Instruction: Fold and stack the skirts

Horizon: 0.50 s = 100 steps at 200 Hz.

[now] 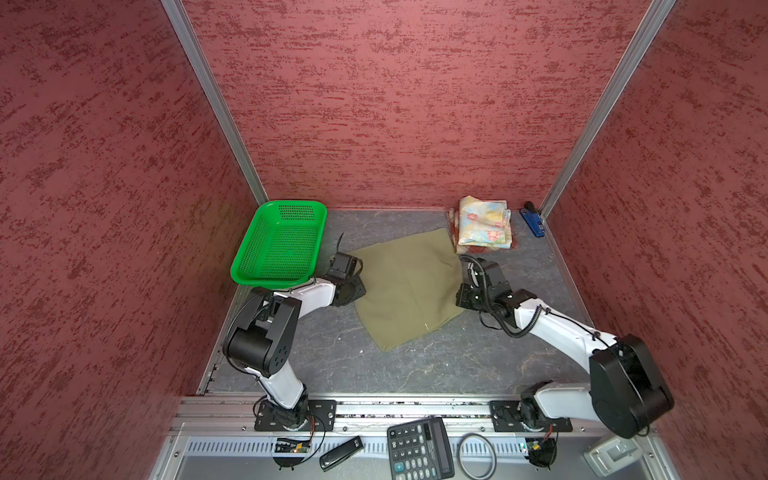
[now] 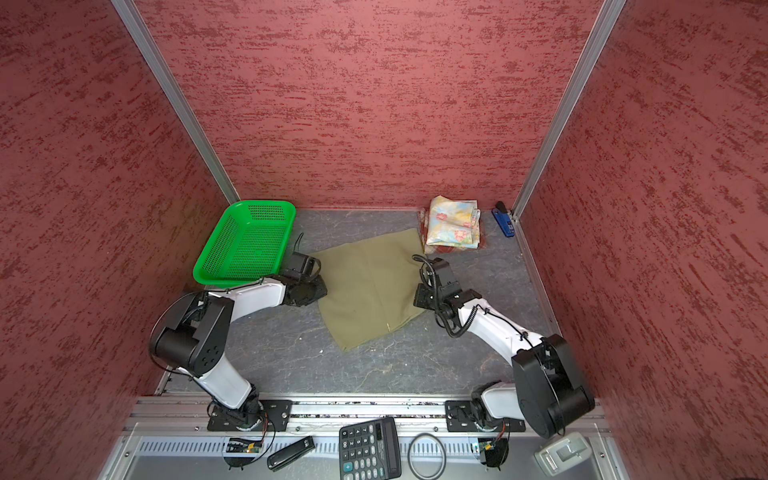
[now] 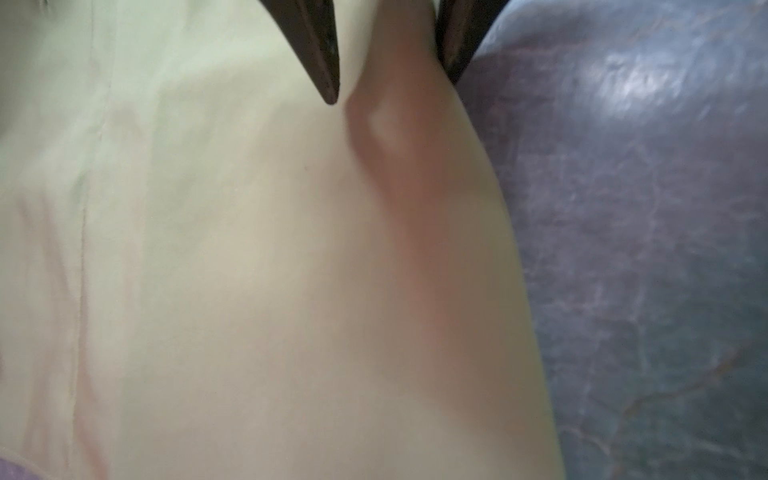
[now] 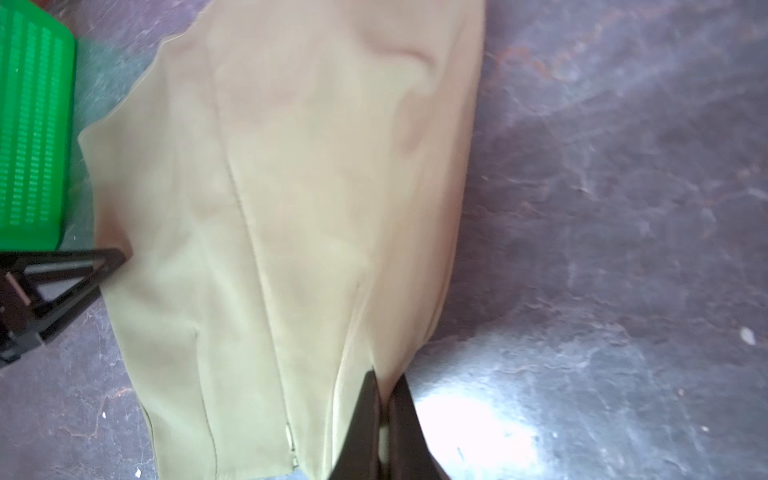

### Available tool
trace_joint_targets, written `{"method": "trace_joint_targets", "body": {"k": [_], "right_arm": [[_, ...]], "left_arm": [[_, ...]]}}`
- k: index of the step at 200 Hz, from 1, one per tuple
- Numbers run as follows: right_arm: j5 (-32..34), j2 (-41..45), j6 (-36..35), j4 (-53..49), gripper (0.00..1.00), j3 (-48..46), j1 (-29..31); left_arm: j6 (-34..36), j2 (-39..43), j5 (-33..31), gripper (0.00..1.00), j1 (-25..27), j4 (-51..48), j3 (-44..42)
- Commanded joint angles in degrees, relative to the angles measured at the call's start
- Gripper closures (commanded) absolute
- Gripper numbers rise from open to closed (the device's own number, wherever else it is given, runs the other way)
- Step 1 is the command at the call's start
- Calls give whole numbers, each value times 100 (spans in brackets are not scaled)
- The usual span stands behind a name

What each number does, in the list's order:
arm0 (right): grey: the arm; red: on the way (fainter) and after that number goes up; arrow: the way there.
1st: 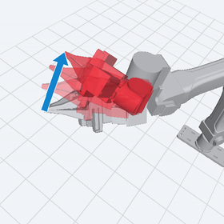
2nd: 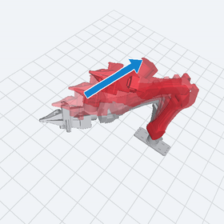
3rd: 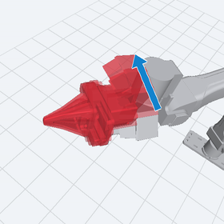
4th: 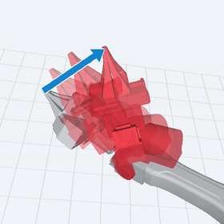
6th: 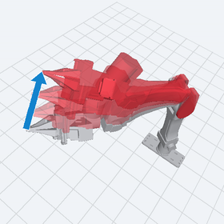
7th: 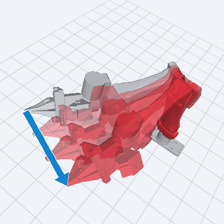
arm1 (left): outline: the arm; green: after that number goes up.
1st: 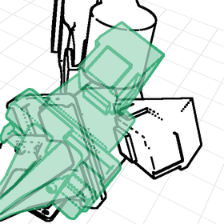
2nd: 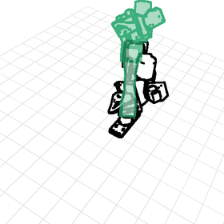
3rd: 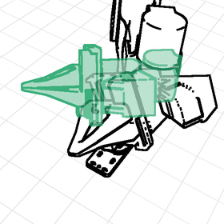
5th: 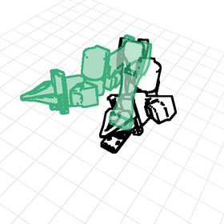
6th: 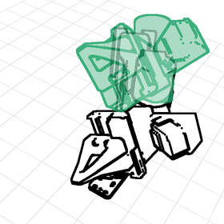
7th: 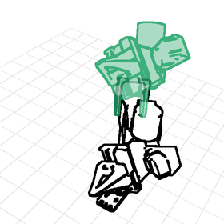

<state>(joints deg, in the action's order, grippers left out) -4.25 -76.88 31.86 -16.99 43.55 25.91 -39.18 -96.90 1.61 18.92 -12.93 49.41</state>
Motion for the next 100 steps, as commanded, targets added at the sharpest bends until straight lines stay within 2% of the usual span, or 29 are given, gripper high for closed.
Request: {"method": "trace_joint_targets", "body": {"k": [1, 27, 100], "right_arm": [[639, -22, -92, -536, 100, 405, 474], [954, -375, -136, -781, 100, 923, 1165], [1007, -1527, -76, -955, 100, 2427, 2602]], "left_arm": [[-69, -537, 153, 66, 15, -468, -274], [-64, -659, 231, 74, 24, -343, -264], [-73, -791, 400, 76, 21, -18, -411]]}}
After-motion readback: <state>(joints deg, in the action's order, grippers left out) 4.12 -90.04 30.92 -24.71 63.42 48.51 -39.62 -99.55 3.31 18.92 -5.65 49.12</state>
